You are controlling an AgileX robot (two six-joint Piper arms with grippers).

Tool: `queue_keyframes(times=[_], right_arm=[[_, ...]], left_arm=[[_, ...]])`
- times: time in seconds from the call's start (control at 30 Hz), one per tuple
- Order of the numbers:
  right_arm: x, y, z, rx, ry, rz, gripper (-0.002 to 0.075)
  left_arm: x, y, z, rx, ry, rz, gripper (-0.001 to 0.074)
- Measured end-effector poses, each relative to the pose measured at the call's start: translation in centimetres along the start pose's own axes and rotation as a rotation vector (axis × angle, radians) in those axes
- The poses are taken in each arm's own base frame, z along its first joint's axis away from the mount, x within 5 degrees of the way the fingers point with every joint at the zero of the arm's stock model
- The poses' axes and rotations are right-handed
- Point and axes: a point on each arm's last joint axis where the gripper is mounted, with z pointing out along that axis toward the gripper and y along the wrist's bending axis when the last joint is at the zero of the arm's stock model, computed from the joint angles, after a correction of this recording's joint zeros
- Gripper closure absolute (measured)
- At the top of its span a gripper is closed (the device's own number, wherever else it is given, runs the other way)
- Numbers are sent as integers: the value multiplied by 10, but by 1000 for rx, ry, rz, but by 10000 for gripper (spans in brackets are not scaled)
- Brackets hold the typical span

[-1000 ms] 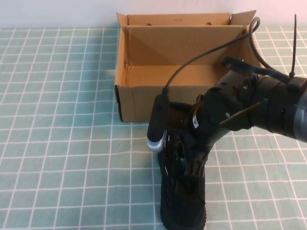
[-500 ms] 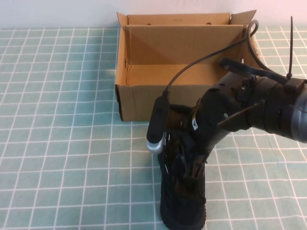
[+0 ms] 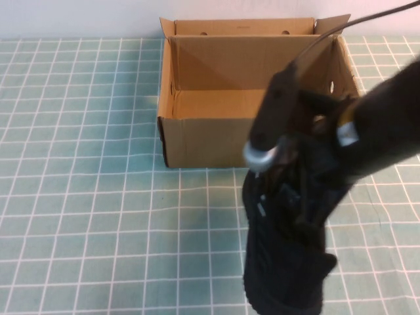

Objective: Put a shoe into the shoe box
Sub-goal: Pick up the shoe from the table, then hand over the shoe

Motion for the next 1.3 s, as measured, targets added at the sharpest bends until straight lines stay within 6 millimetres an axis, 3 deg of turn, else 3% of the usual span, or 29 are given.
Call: queue_keyframes(times=[0.13, 0.27, 1.2, 1.3], right_arm=[[6, -1, -35, 48, -85, 43, 735], [10, -4, -49, 91, -117, 120, 735], [7, -5, -49, 106, -153, 125, 735], [6, -5, -49, 106, -157, 133, 735]], left_arm=[[0, 0, 0, 0, 0, 0, 739], [0, 0, 0, 0, 0, 0, 739], [0, 0, 0, -1, 0, 2, 739], [-5, 0, 0, 5, -60, -24, 739]])
